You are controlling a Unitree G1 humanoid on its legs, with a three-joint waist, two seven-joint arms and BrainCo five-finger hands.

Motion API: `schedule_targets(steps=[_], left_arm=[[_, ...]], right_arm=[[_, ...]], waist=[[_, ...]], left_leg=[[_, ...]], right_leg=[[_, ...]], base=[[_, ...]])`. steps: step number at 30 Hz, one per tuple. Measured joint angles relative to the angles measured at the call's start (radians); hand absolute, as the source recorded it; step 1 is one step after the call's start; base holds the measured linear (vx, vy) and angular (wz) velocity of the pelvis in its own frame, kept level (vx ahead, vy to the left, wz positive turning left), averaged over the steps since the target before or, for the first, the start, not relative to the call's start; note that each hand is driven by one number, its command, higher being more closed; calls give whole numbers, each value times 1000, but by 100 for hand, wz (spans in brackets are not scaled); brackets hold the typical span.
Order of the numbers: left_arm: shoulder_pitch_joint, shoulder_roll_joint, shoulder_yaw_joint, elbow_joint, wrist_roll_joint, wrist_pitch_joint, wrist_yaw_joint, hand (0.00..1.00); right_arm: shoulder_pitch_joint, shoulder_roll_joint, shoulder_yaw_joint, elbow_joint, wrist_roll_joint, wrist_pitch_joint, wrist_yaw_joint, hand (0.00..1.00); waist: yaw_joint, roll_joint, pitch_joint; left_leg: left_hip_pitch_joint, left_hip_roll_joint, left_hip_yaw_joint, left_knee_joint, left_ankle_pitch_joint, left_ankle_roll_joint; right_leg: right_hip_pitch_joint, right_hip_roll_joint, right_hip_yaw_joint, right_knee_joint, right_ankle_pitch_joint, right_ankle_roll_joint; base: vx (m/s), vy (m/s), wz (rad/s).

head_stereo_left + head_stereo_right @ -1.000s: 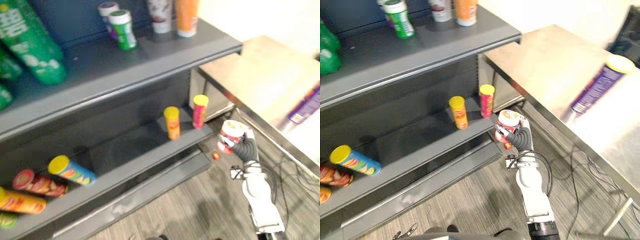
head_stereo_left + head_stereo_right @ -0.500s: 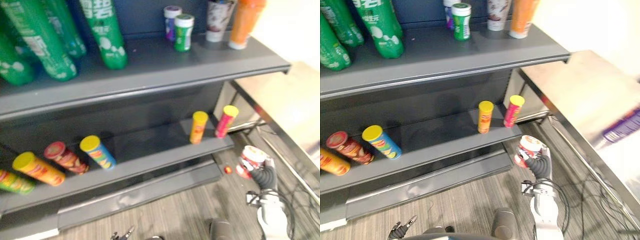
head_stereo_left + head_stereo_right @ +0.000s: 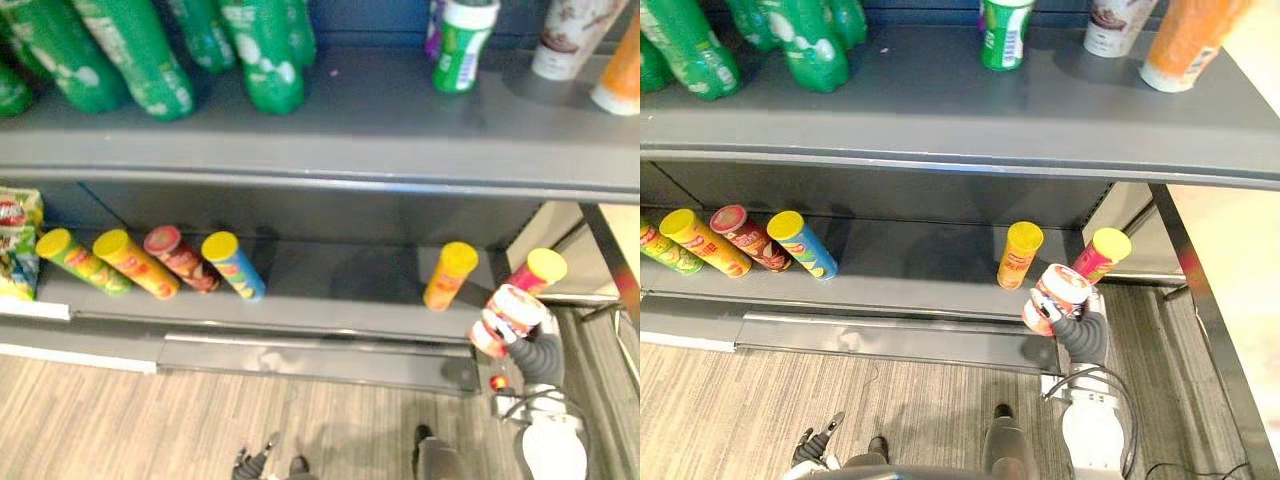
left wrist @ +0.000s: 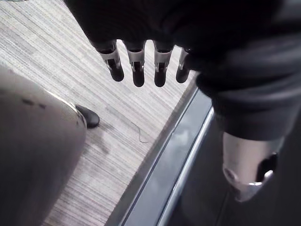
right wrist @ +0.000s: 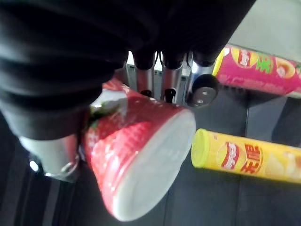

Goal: Put the gum and the chips on the shelf.

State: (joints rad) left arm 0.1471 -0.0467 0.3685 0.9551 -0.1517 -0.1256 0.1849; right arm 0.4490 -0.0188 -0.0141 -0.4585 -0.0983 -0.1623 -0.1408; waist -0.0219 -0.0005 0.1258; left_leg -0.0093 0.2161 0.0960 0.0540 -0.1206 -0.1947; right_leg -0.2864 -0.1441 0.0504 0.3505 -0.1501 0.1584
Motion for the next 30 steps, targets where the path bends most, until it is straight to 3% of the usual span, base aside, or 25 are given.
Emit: schedule_targets(steps=[5, 11, 17, 19, 26, 30], left_arm=[[13, 5, -4, 1, 5, 1, -3, 0], [19, -15, 63, 6, 17, 3, -31, 0], [23, -37, 156, 25, 18, 3, -40, 0], [38, -40, 170, 25, 19, 3, -49, 0], [63, -46, 182, 21, 19, 4, -76, 0], [66, -45, 179, 21, 20, 4, -79, 0]], right_arm=[[29, -5, -38, -55, -1, -21, -1, 100], [33, -3, -240, -150, -1, -26, -6, 100], [-31, -3, -587, -254, -12, -30, -82, 100], [-59, -3, -700, -278, -21, -38, -124, 100], [-113, -4, -889, -280, -32, -47, -226, 100], [-168, -47, -919, -280, -19, -52, -246, 100]], waist=[[-2, -9, -36], [-4, -9, -74], [-16, -9, -103], [-37, -7, -120], [-58, -6, -164], [-58, -8, -174]], left_leg=[[-2, -11, 3, -2, 0, 2], [35, -12, 24, -32, 0, 3], [88, -11, 88, -59, -7, 2], [101, -3, 102, -69, -8, 1], [134, 13, 142, -69, -24, -7], [135, 14, 143, -65, -29, -10]], right_leg=[[14, -10, 2, -39, 17, 14], [54, -5, 14, -94, 39, 23], [68, 18, 68, -125, 54, 26], [72, 25, 75, -130, 55, 25], [84, 52, 110, -141, 59, 23], [84, 56, 114, -145, 59, 23]], base=[[2, 30, -1], [51, 27, -8], [37, 16, -28], [15, -6, -22], [5, -6, -18], [-8, -4, -5]])
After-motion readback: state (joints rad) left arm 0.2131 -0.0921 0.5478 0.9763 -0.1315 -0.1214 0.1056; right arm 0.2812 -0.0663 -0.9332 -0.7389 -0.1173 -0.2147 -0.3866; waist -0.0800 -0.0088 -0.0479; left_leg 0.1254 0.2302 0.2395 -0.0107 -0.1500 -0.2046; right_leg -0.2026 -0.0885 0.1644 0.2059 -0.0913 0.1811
